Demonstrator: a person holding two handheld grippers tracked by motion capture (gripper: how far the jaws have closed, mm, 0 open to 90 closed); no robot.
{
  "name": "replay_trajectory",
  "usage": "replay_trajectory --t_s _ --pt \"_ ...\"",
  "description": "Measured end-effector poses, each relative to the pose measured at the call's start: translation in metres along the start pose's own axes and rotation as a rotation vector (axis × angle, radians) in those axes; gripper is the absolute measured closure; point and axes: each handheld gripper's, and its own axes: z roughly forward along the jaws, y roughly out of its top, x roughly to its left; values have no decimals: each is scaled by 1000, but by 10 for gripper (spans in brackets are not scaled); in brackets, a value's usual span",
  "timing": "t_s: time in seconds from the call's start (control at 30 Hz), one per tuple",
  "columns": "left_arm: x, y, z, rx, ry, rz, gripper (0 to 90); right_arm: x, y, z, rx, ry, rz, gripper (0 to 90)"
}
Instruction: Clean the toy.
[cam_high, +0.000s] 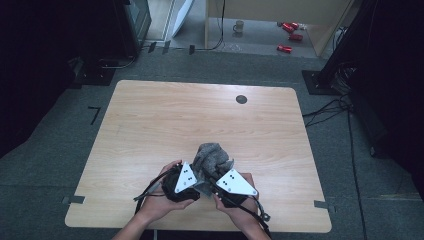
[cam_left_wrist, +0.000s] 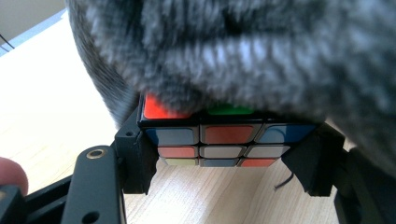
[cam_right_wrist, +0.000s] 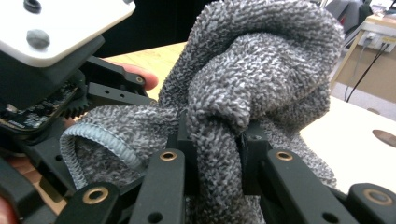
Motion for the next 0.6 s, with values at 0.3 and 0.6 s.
replay_trajectory --t_s 0.3,0.6 --pt "0 2 0 -14 -29 -11 355 -4 -1 -4 -22 -20 12 774" --pt "-1 3 -1 -17 -23 -3 355 -10 -1 -5 -32 -30 52 774"
